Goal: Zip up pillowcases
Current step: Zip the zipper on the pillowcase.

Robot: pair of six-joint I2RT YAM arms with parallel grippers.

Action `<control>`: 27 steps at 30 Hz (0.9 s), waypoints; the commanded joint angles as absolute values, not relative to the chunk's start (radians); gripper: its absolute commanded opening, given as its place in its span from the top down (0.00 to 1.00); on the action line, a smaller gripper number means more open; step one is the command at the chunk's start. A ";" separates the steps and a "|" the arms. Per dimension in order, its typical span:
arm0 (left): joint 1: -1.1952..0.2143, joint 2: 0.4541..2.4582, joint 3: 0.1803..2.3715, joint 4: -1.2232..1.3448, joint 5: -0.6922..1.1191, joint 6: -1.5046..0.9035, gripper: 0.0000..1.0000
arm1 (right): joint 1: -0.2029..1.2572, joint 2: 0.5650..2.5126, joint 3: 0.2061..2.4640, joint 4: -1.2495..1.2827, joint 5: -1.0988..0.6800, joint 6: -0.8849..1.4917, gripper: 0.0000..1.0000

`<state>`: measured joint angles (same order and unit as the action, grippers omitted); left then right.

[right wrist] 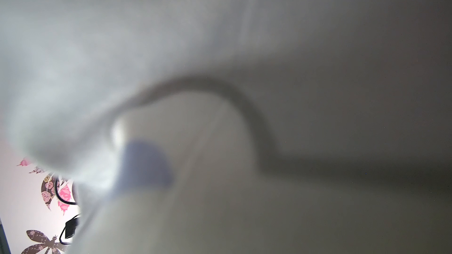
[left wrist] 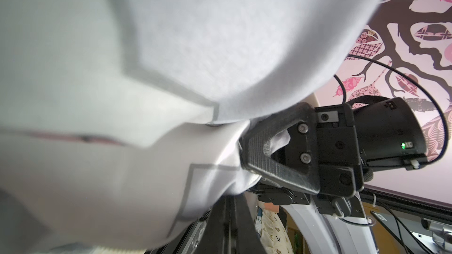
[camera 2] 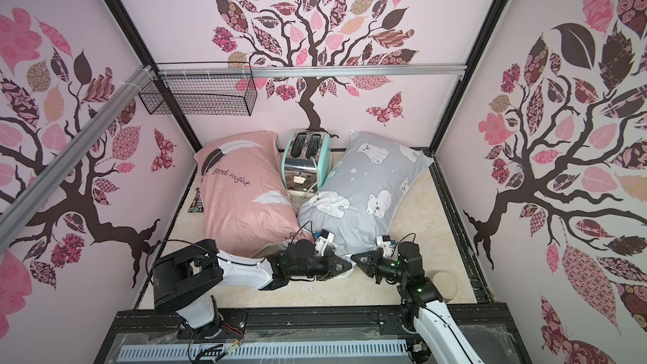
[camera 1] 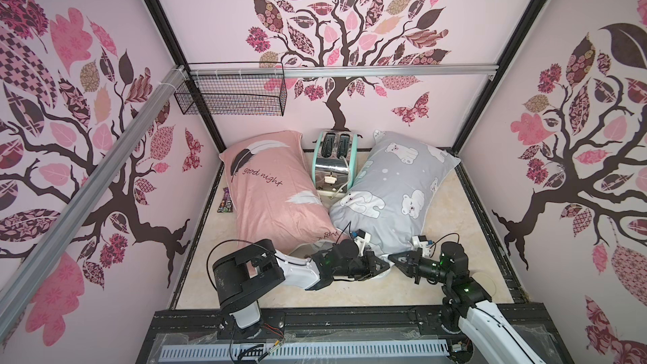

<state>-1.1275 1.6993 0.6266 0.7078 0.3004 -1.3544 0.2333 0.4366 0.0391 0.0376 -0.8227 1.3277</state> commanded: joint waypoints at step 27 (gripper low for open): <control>-1.038 1.539 0.517 0.396 0.204 -1.194 1.00 | 0.168 0.505 0.489 -0.407 -0.673 0.921 1.00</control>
